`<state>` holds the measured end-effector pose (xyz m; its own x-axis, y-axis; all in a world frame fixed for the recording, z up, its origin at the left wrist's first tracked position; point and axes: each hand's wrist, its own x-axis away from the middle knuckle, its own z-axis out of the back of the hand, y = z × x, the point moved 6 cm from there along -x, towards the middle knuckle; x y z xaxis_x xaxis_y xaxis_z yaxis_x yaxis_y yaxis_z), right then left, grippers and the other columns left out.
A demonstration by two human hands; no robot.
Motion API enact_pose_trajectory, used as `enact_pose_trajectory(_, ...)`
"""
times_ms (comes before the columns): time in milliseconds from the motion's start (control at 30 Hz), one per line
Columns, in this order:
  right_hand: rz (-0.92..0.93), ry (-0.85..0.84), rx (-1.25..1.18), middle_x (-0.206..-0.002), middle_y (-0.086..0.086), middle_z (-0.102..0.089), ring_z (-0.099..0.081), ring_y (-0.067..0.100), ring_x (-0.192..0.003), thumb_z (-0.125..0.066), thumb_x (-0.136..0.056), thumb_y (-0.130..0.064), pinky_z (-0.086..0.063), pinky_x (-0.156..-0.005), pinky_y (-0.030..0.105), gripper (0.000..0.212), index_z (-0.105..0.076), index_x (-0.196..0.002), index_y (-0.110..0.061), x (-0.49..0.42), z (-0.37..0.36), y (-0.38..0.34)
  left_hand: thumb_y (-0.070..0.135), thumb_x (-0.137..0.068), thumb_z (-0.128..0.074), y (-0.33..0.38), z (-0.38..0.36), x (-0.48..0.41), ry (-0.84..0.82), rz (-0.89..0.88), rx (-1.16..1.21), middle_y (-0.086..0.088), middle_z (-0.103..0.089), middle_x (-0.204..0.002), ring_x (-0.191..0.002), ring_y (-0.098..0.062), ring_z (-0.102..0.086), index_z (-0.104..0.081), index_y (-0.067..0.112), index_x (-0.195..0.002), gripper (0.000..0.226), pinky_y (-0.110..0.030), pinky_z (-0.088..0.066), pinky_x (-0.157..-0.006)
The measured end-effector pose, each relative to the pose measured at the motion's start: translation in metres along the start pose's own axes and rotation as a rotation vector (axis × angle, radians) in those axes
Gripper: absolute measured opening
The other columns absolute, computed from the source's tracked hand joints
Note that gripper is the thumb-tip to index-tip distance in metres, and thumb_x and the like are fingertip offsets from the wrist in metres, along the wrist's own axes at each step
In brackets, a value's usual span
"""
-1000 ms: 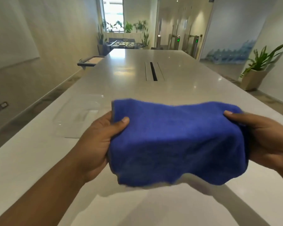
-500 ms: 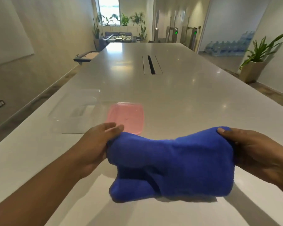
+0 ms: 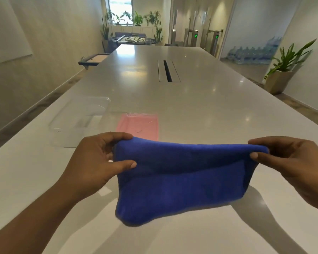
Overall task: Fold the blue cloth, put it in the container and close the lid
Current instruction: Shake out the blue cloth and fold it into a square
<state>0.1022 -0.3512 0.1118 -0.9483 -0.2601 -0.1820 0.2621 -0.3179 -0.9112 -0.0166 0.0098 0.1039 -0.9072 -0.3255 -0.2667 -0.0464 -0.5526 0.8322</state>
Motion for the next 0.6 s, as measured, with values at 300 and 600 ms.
enact_pose_trajectory(300,0.161,0.003,-0.091,-0.075,-0.003,-0.076,-0.07,0.007,-0.073,-0.071,-0.068,-0.024,-0.055,-0.071,0.016,0.01,-0.076,-0.076,-0.026,-0.006,0.017,-0.025,0.05,-0.073,-0.074,0.031,0.019,-0.003,0.037,-0.236,-0.154,0.019,-0.062,-0.099,-0.09,-0.001,-0.063,-0.067,0.043,-0.081,0.013,-0.014,-0.049,-0.072)
enact_pose_trajectory(600,0.035,-0.127,-0.299,-0.068,0.005,-0.069,-0.066,0.015,-0.06,-0.083,-0.053,-0.046,-0.055,-0.055,0.025,0.041,-0.071,-0.078,-0.015,-0.019,0.018,-0.012,0.035,-0.074,-0.079,0.013,-0.003,-0.012,0.033,-0.002,0.341,0.002,-0.071,-0.068,-0.06,-0.009,-0.065,-0.069,0.021,-0.079,0.018,-0.02,-0.053,-0.054)
